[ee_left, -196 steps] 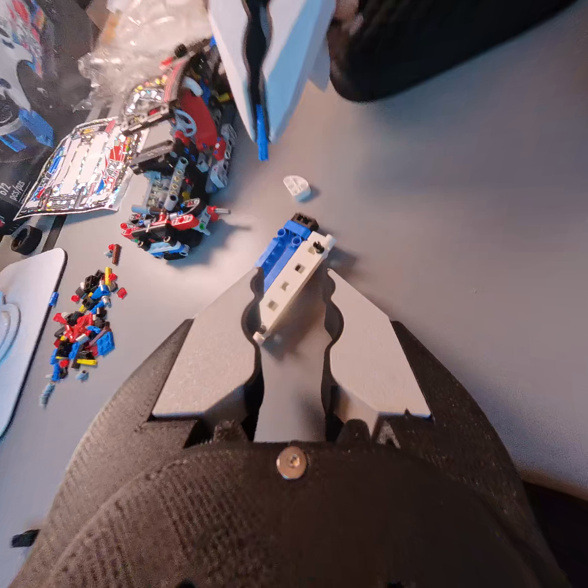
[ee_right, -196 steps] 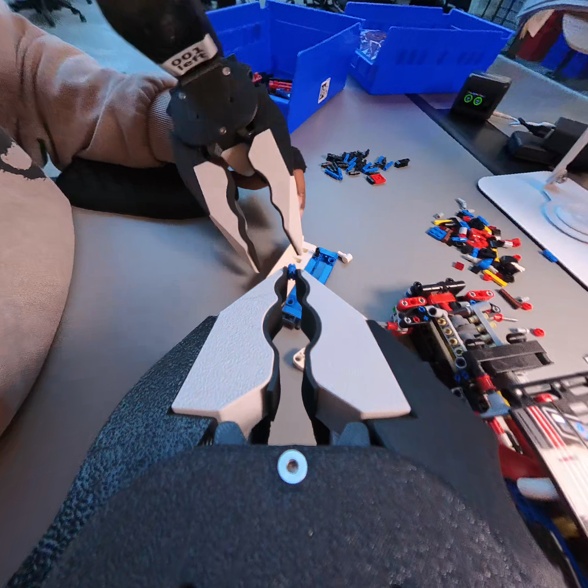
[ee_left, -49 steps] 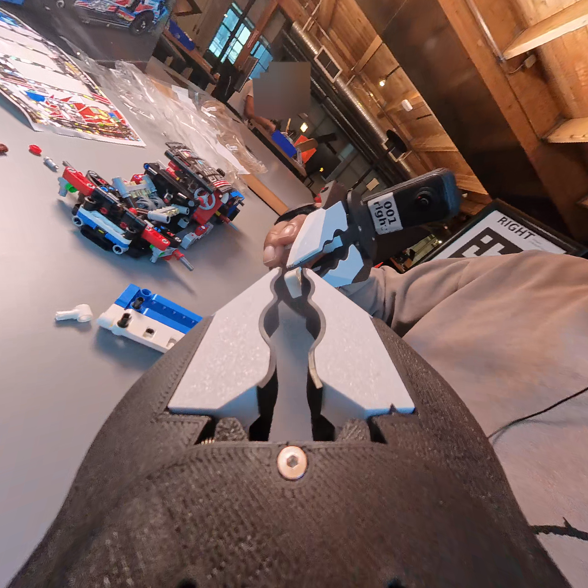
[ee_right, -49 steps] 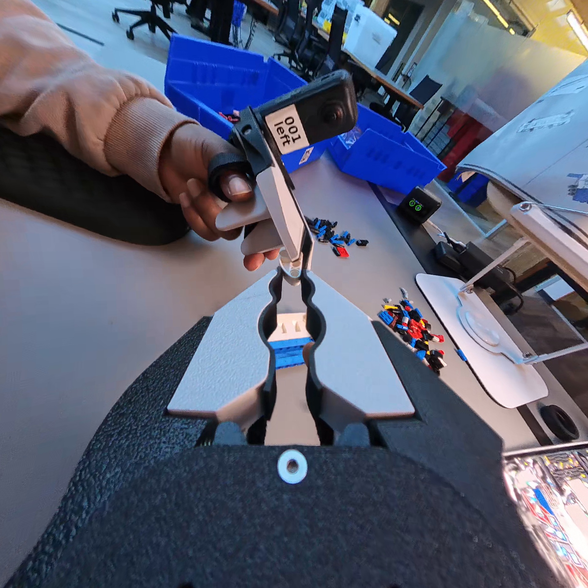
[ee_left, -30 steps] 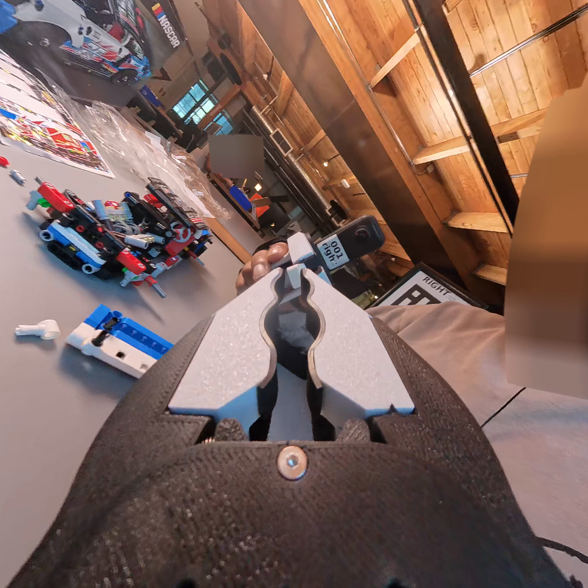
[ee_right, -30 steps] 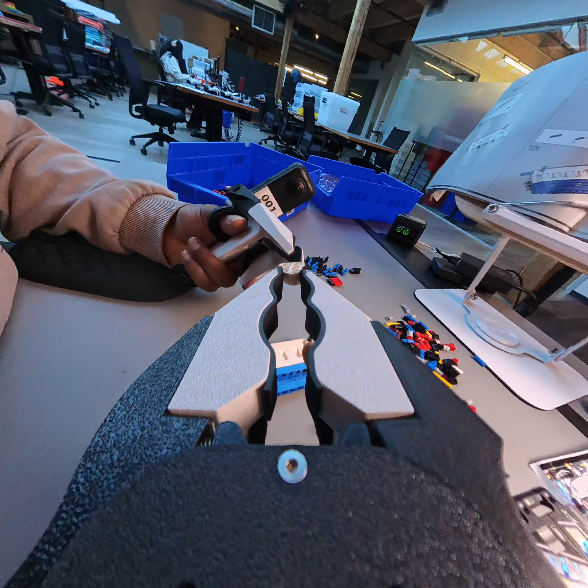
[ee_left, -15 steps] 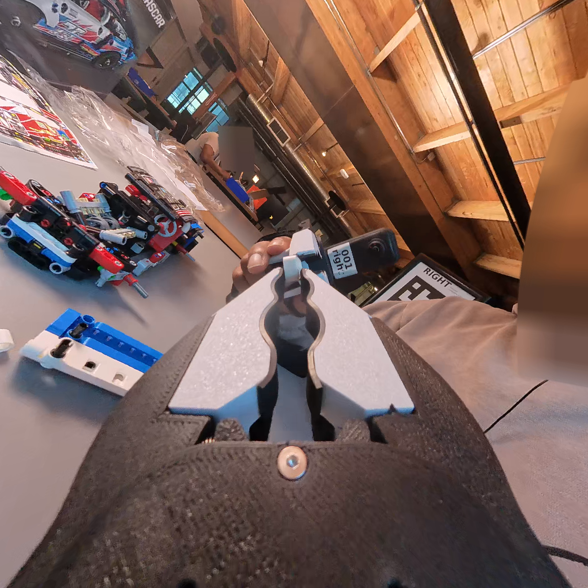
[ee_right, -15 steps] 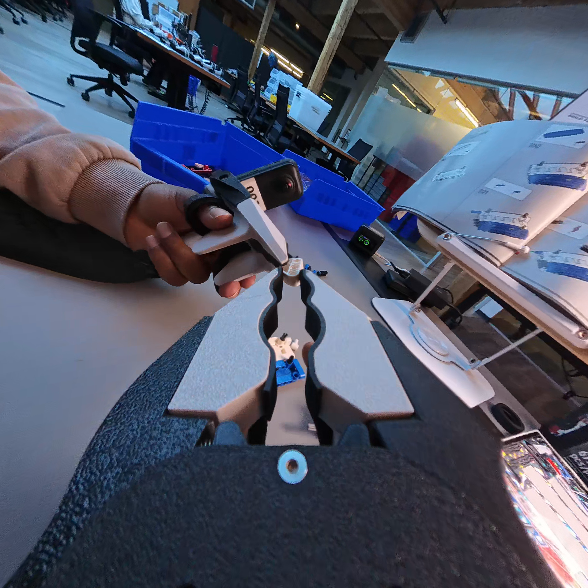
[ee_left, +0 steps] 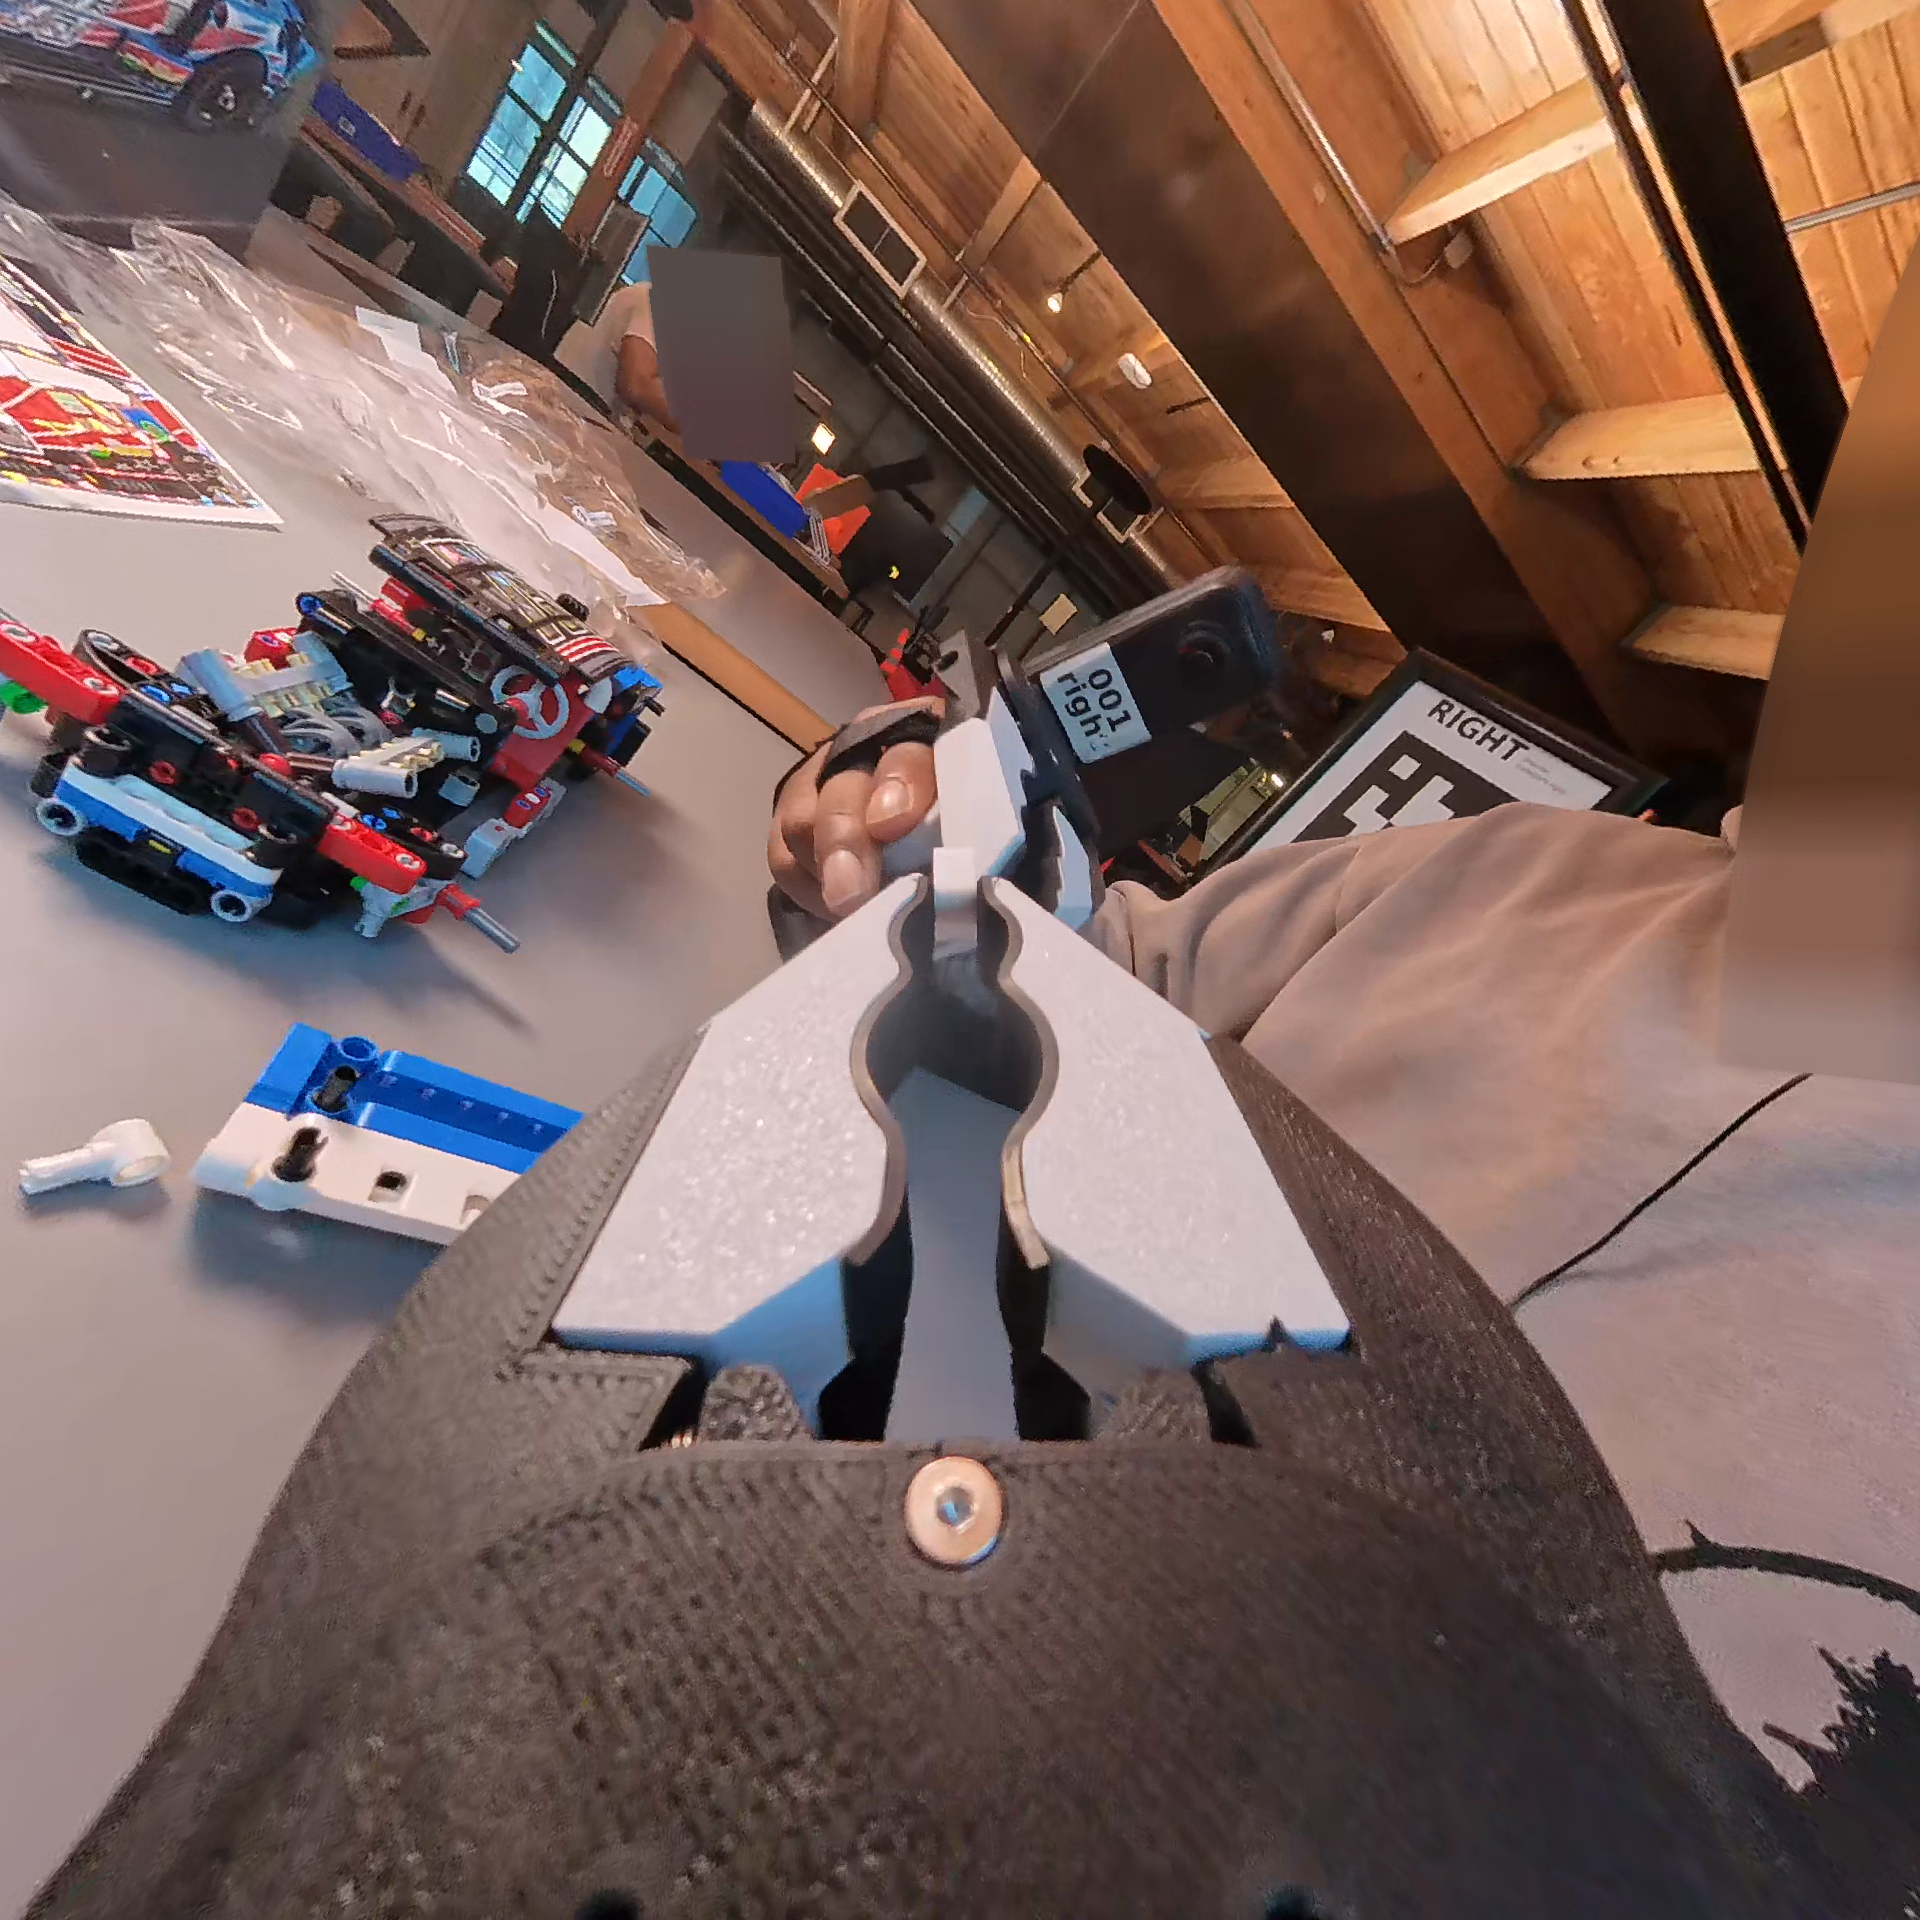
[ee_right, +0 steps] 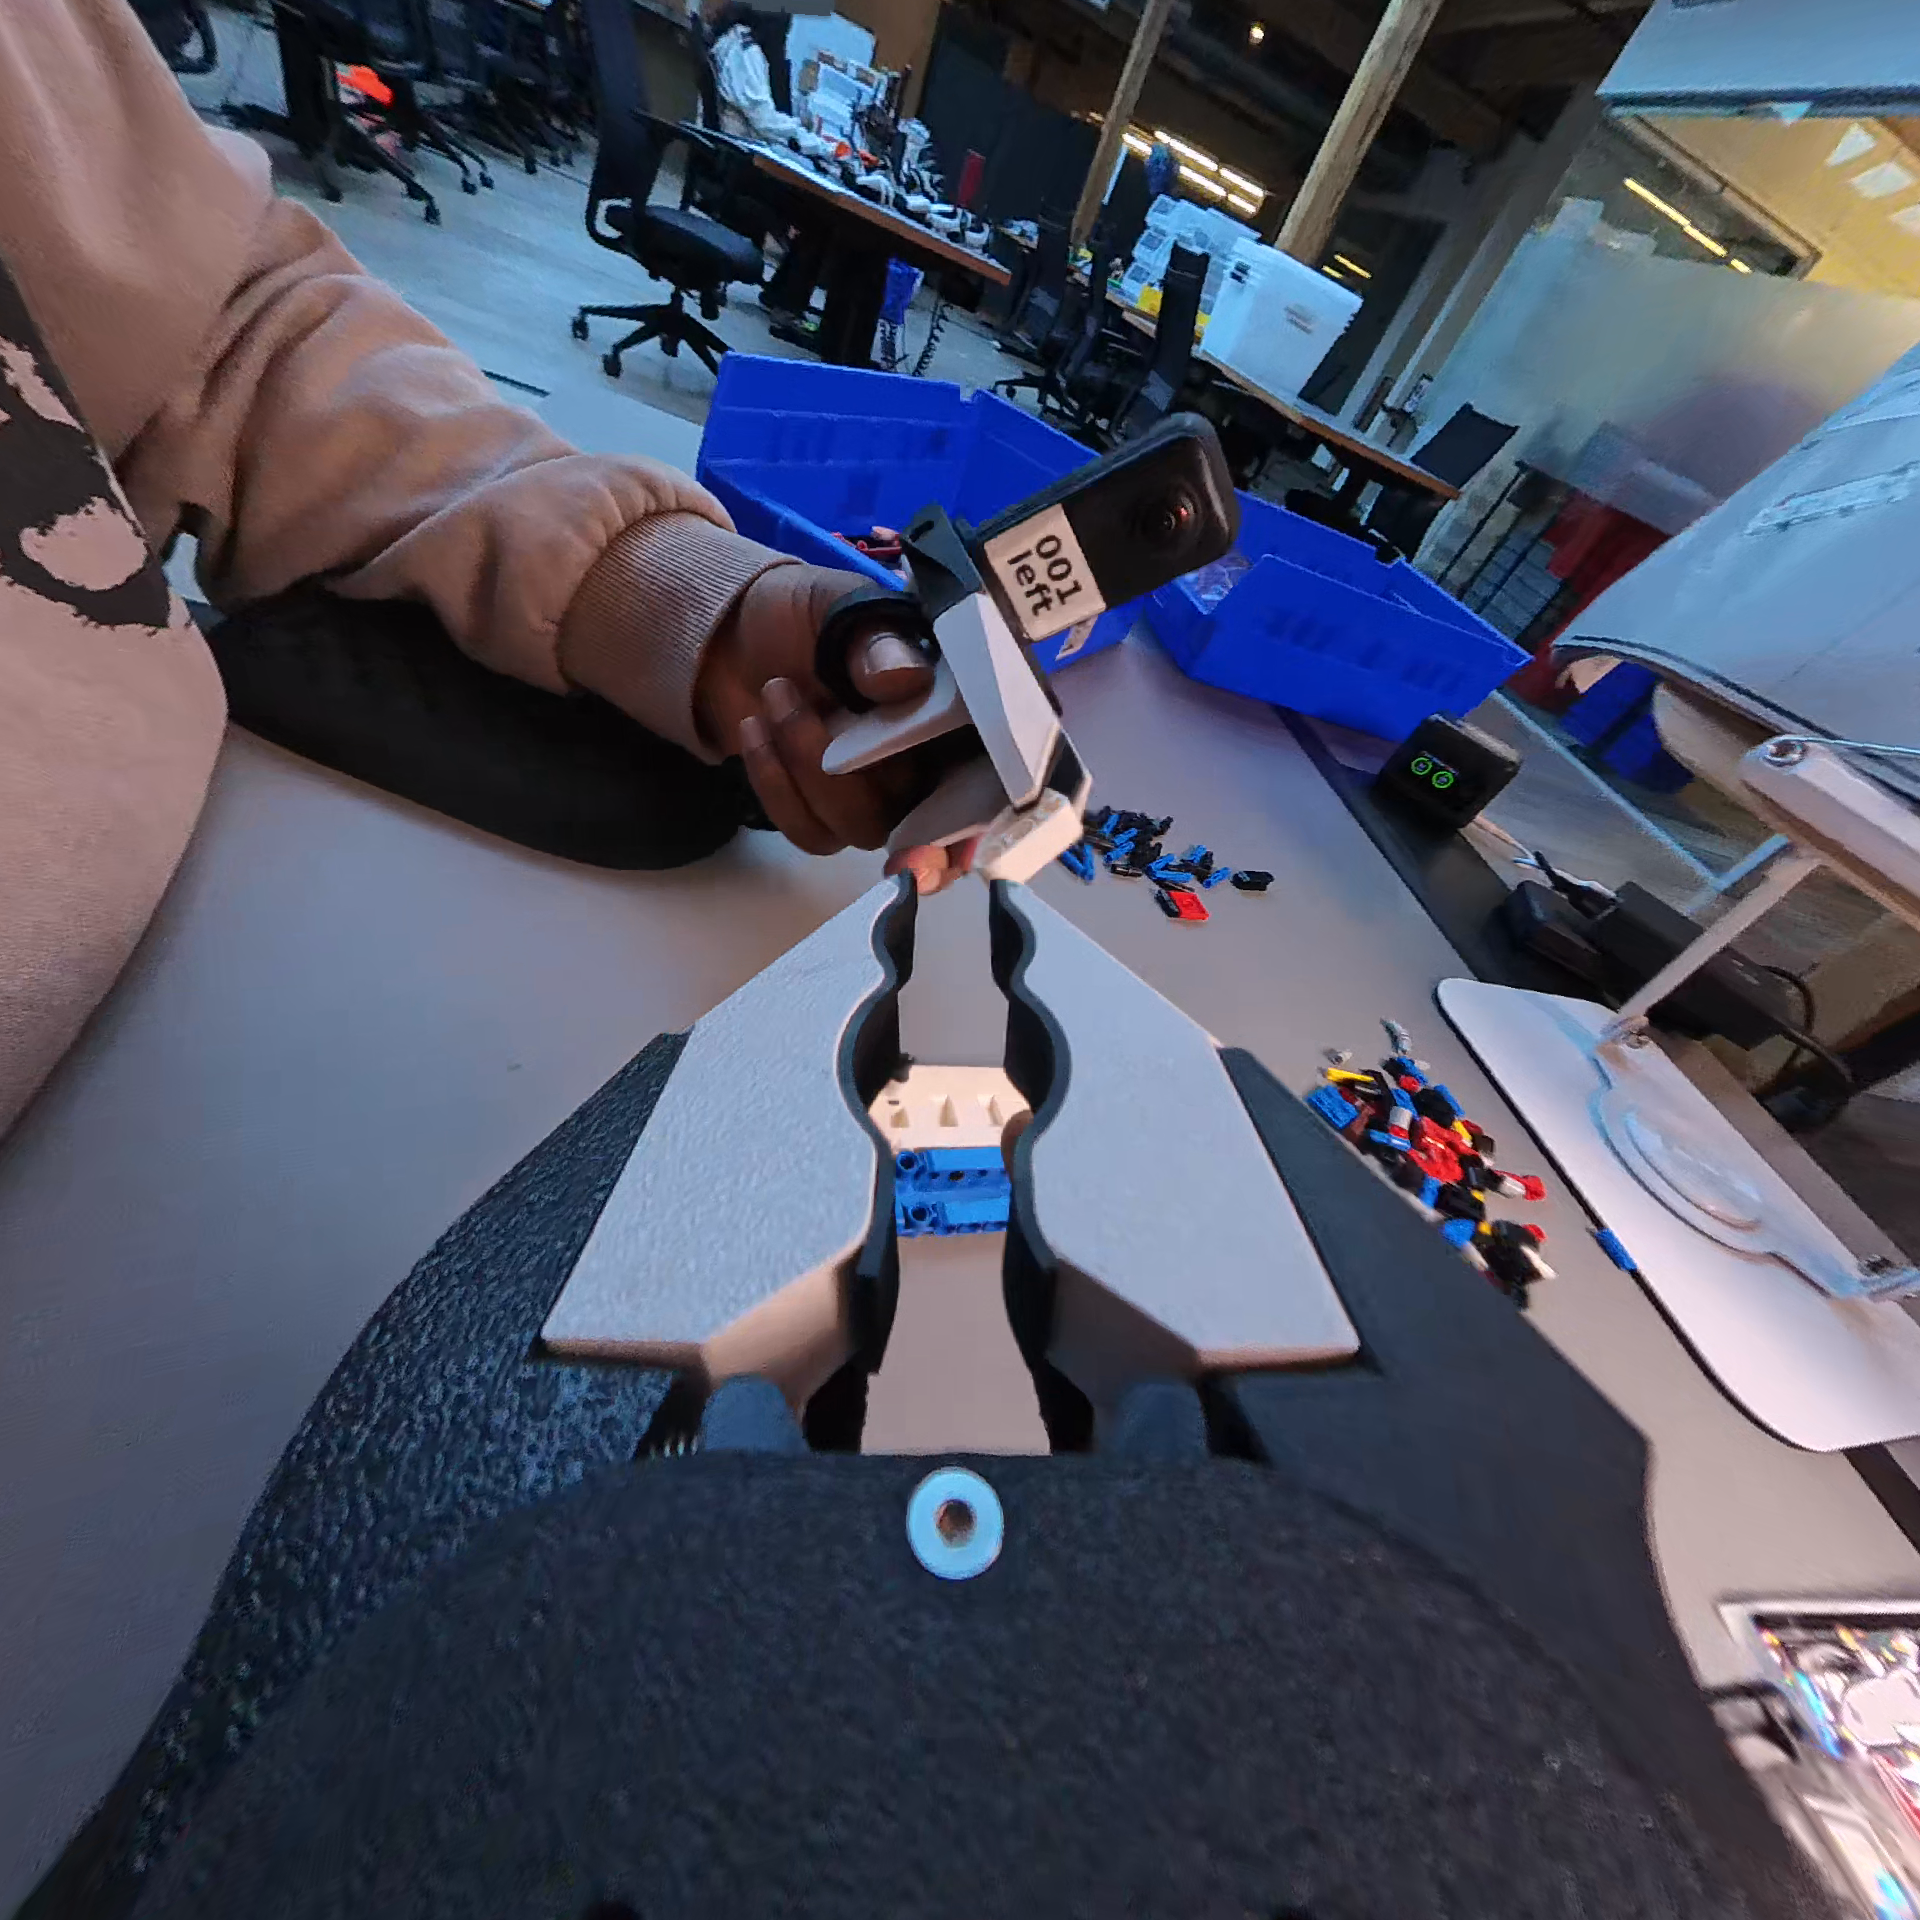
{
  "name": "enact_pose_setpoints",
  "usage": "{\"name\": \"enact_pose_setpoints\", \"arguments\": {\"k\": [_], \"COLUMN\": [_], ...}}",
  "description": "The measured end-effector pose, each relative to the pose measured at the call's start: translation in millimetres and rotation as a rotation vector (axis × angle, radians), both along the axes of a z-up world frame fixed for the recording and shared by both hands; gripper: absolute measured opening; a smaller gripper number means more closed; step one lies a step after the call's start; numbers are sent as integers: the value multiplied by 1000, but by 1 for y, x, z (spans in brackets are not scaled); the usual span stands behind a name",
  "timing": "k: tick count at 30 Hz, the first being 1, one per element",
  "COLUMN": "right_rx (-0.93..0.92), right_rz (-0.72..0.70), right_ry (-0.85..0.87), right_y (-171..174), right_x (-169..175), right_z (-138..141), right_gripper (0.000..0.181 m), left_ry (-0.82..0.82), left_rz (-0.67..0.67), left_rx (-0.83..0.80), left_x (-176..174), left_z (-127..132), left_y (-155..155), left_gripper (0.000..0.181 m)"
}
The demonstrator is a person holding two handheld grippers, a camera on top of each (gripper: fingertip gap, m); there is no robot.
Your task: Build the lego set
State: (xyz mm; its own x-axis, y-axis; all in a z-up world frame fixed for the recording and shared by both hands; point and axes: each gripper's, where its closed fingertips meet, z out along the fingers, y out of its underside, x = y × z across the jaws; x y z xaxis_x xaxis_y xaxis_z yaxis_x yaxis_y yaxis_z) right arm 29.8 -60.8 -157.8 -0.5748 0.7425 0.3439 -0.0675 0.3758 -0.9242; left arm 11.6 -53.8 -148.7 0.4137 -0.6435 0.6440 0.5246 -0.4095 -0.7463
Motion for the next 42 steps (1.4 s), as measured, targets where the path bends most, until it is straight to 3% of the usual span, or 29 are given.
{"name": "enact_pose_setpoints", "arguments": {"k": [3, 9, 18, 26, 30, 34, 39, 42], "right_rx": [18, 132, 253, 257, 261, 273, 261, 346], "right_rz": [-43, 62, -23, -251, -358, -326, -59, 28], "right_ry": [20, -25, 70, 242, 281, 267, 44, 24], "right_y": [14, -12, -10, 3, 14, 7, -8, -17], "right_x": [-4, 0, -9, -25, -32, -33, -18, -11], "right_z": [6, -14, -18, 4, 12, 7, -25, -35], "right_gripper": [21, 29, 24, 22, 22, 22, 26, 33], "left_ry": [47, 23, -70, -307, -188, -87, 303, 359], "left_rz": [-74, -210, -185, -85, -16, -11, -113, -213], "left_rx": [-32, -81, -158, -113, -88, -95, -179, -240], "left_x": [4, 29, 21, 5, 7, 9, 13, 25], "left_z": [-6, -13, -19, 4, 1, -4, -42, -53], "left_y": [-3, -7, -2, 9, 11, 9, -11, -21], "left_gripper": [5, 5, 5, 13, 18, 4, 5, 5]}}
